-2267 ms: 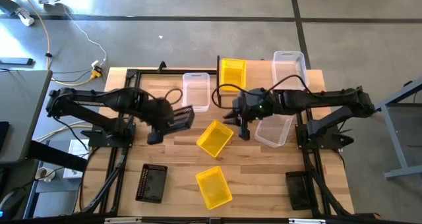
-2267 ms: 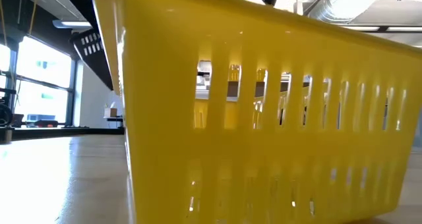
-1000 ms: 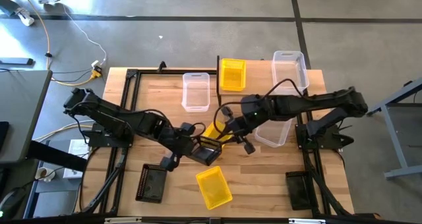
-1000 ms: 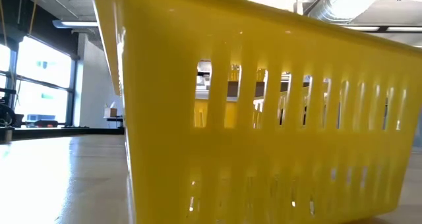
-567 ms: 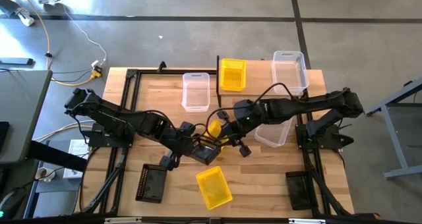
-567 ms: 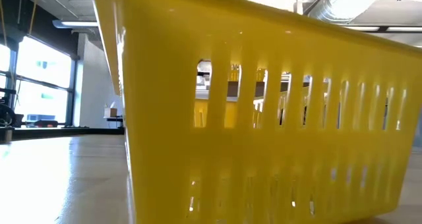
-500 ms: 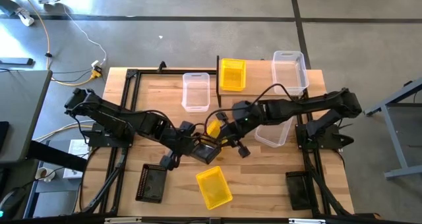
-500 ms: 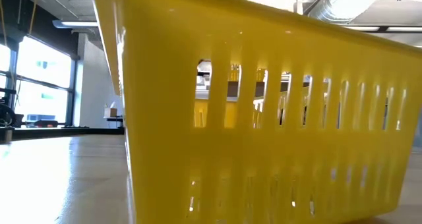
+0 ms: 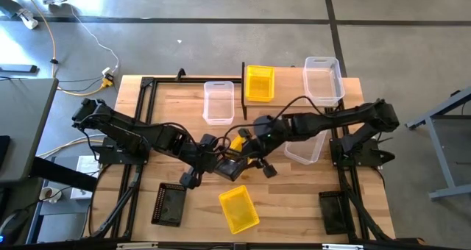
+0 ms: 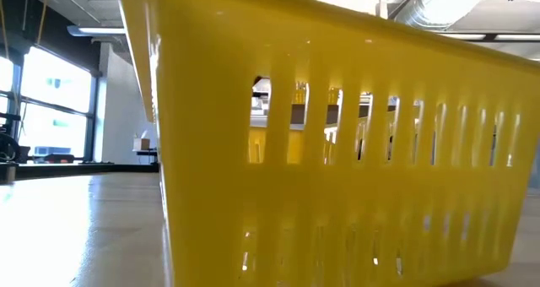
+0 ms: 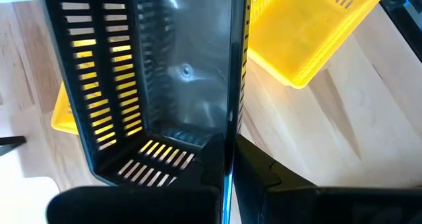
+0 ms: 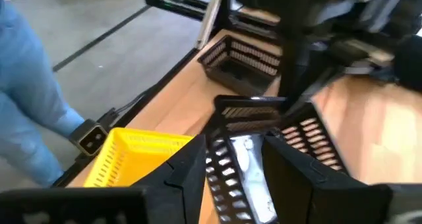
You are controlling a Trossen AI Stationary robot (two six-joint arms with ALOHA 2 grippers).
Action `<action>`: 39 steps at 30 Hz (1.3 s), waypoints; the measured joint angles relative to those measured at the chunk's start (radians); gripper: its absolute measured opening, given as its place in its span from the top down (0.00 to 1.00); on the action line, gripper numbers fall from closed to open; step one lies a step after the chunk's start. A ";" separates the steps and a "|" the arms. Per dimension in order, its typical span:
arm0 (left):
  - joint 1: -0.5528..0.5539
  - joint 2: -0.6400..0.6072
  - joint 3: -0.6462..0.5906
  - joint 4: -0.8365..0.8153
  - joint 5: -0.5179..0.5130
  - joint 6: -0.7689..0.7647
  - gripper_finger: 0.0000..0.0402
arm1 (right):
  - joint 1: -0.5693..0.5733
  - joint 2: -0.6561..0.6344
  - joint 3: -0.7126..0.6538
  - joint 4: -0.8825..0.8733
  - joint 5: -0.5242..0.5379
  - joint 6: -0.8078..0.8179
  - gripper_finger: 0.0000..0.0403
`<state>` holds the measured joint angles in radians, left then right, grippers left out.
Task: Stack baskets on shelf by color
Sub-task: Put the top black bin on the shelf
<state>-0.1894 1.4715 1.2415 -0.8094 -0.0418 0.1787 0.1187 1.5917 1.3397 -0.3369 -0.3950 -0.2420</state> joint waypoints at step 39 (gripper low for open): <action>0.048 0.000 0.000 0.023 -0.005 -0.029 0.82 | 0.087 0.045 -0.001 -0.081 0.186 0.317 1.00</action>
<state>-0.1412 1.4712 1.2415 -0.7859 -0.0467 0.1496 0.2055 1.6367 1.3388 -0.4179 -0.2088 0.0745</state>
